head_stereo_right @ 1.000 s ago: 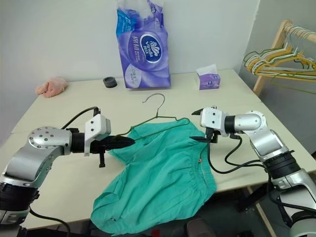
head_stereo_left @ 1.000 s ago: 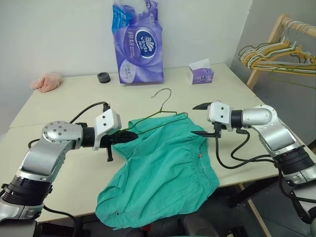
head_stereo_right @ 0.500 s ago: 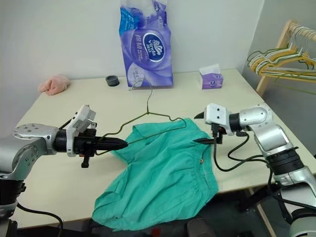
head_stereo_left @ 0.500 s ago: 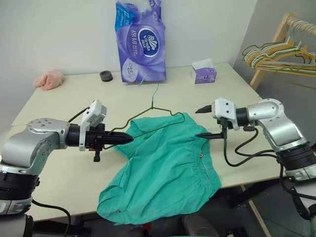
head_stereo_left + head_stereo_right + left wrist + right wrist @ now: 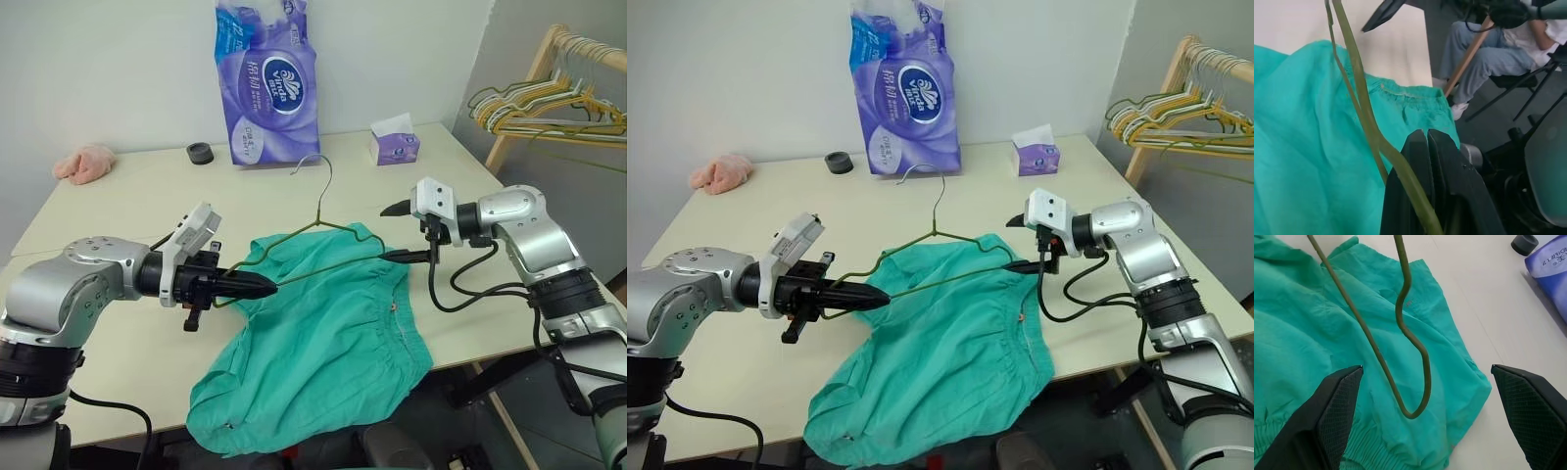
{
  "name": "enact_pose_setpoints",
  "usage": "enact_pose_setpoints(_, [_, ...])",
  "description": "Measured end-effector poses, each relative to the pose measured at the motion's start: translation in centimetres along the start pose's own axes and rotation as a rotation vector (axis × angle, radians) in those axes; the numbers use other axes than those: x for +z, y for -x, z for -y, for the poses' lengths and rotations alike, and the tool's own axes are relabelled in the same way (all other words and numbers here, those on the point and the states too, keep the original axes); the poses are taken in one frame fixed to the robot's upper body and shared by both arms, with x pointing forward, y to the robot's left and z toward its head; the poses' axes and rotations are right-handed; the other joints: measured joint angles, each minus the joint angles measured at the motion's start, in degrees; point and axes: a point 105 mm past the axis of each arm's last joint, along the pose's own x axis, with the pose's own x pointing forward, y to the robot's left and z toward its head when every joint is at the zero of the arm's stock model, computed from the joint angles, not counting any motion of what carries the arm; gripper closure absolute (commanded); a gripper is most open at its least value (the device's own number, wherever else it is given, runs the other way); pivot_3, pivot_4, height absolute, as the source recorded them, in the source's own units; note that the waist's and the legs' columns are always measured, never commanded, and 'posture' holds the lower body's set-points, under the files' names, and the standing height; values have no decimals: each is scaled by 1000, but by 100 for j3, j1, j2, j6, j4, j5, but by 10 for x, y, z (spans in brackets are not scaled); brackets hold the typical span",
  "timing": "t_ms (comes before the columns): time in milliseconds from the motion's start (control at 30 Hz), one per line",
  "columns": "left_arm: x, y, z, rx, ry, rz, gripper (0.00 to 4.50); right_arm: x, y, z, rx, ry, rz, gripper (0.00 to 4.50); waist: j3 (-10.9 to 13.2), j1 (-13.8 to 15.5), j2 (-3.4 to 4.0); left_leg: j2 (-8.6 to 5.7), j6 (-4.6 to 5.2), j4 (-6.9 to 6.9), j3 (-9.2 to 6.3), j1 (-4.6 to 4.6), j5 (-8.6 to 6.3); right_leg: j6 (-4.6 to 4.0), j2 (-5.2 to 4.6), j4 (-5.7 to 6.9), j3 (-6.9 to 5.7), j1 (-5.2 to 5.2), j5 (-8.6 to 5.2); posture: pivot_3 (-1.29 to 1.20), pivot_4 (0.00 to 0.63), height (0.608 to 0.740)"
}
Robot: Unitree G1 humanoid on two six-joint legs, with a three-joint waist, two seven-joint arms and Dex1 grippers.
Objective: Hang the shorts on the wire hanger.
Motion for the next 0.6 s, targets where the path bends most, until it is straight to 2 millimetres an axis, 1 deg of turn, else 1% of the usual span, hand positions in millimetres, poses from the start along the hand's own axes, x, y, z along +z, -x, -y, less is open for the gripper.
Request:
enact_pose_setpoints(267, [2, -2, 4, -16, 13, 17, 4500, -3, -5, -16, 145, -16, 2, 21, 0, -1, 0, 1, 0, 1, -1, 2, 0, 1, -1, 5, -1, 0, -1, -268, 14, 740])
enact_pose_setpoints(433, [5, -6, 11, -55, 19, 24, 4500, 2, -16, -19, 183, 9, 7, 21, -1, -28, 0, 2, -1, 3, -1, 4, 0, 2, -1, 9, 0, 0, -1, -271, 12, 740])
enact_pose_setpoints(600, [6, -9, 15, -80, 25, 31, 4500, -4, -25, -20, 204, 16, -16, 21, -2, -45, 0, 0, -1, 4, -3, 3, 1, -5, -1, 9, -2, 1, 3, -271, 12, 740])
